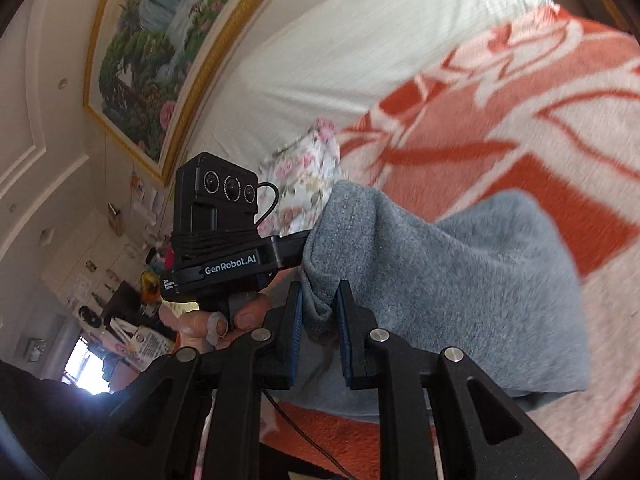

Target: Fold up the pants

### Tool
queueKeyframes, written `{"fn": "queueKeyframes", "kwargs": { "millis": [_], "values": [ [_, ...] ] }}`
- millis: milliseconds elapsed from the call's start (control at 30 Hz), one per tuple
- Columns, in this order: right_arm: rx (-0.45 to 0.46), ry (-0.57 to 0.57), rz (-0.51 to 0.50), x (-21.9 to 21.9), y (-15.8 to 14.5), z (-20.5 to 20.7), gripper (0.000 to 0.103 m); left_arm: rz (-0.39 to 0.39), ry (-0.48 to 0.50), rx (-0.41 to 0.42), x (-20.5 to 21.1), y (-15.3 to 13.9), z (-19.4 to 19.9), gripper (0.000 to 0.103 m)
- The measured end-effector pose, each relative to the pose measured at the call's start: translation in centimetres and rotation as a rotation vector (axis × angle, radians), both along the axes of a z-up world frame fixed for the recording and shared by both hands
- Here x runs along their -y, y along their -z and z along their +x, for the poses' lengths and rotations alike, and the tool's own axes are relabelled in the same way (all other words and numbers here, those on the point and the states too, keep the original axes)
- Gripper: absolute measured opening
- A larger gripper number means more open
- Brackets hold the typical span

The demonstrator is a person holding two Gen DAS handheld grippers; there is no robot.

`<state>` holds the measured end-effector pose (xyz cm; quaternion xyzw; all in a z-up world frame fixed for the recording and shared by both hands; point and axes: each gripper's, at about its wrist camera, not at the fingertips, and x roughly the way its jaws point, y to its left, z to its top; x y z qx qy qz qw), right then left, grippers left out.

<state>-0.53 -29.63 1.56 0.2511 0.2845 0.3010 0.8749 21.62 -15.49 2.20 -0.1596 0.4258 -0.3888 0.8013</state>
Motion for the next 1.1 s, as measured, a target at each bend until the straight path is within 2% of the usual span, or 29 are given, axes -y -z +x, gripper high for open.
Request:
{"fn": "queueKeyframes", "kwargs": {
  "millis": [300,367,500,600,733,867,1100],
  "values": [
    [-0.104,-0.068,-0.068,-4.5,4.2,3.0,0.018,0.015,-0.099,-0.091,-6.1,5.9,-0.8,0.015],
    [-0.129,-0.077,-0.077,-5.2,5.1,3.6,0.018,0.02,-0.109,-0.11,-6.9,6.7,-0.9,0.016],
    [-0.175,-0.096,-0.101,-5.8,6.0,4.0,0.025,0.018,-0.126,-0.129,-8.3,7.1,-1.7,0.017],
    [-0.165,-0.114,-0.102,-6.0,5.5,3.5,0.036,0.002,-0.153,-0.133,-9.7,6.9,-2.4,0.019],
    [-0.136,-0.111,-0.075,-5.5,4.3,2.8,0.036,-0.026,-0.196,-0.132,-11.2,6.1,-3.5,0.024],
    [-0.094,-0.061,-0.091,-4.1,2.9,2.5,0.036,-0.063,-0.217,-0.117,-11.5,4.5,-4.9,0.027],
    [-0.05,0.069,-0.212,-2.8,0.7,3.8,0.033,-0.095,-0.17,-0.079,-8.6,2.0,-7.1,0.032]
  ]
}}
